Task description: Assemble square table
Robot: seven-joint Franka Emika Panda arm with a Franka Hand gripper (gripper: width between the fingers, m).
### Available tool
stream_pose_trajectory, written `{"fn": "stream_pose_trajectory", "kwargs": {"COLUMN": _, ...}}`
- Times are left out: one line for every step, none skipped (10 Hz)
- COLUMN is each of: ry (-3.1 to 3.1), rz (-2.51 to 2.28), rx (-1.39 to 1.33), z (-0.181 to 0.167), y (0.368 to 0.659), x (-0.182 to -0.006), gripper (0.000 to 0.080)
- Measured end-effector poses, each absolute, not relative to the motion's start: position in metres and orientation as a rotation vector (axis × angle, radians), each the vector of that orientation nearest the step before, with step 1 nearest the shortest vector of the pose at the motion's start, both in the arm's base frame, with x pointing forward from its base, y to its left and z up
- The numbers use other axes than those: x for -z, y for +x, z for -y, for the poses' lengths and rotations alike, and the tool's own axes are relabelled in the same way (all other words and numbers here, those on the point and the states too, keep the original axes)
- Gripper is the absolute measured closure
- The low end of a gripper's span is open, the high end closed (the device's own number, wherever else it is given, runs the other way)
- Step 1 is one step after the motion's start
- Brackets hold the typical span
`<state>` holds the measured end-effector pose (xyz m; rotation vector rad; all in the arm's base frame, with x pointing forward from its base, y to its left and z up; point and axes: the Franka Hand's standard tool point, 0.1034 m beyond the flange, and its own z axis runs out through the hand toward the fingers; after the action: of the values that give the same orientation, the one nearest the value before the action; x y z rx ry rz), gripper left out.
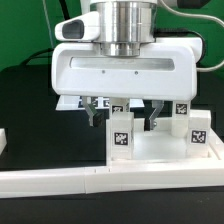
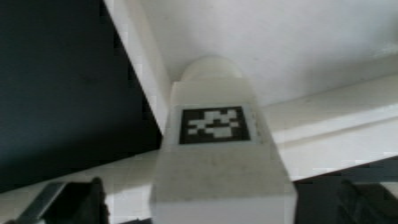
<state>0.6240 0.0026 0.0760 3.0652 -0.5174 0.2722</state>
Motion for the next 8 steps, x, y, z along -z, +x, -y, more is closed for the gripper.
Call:
{"fn": "stream_pose_trajectory", "kwargs": {"ry": 3.065, "rz": 0.518, "rx": -0.272, "z": -0.0021, "y": 0.6240, "x": -0.0759, "gripper": 0.0301}}
{"fn": "stream_pose_trajectory", "kwargs": {"ry": 3.063, "rz": 0.536, "rx": -0.272, "z": -0.0021, "y": 0.6239, "x": -0.0757, "gripper": 0.0301}}
{"fn": "stream_pose_trajectory", "kwargs": {"ry": 3.044, "rz": 0.670, "rx": -0.273, "z": -0.0021, "y": 0.6238, "x": -0.0754, "gripper": 0.0439}}
{"fn": "stream_pose_trajectory", "kwargs": {"ry": 3.020, "rz": 0.801, "rx": -0.274, "z": -0.0021, "y": 0.6237, "x": -0.0752, "gripper": 0.0511}}
{"fn": "stream_pose_trajectory", "kwargs": {"ry": 2.996, "rz": 0.905, "rx": -0.275, "z": -0.0020, "y": 0.6237, "x": -0.0751, "gripper": 0.0511}}
{"fn": "stream_pose_trajectory", "kwargs": {"ry": 2.973, "rz": 0.998, "rx": -0.275, "z": -0.0020, "y": 0.6236, "x": -0.0750, "gripper": 0.0511}}
{"fn": "stream_pose_trajectory", "kwargs": {"ry": 2.930, "rz": 1.141, "rx": -0.274, "z": -0.0021, "y": 0.6238, "x": -0.0749, "gripper": 0.0511}}
{"fn": "stream_pose_trajectory", "kwargs": {"ry": 2.832, "rz": 1.395, "rx": -0.257, "z": -0.0016, "y": 0.6255, "x": -0.0751, "gripper": 0.0511}}
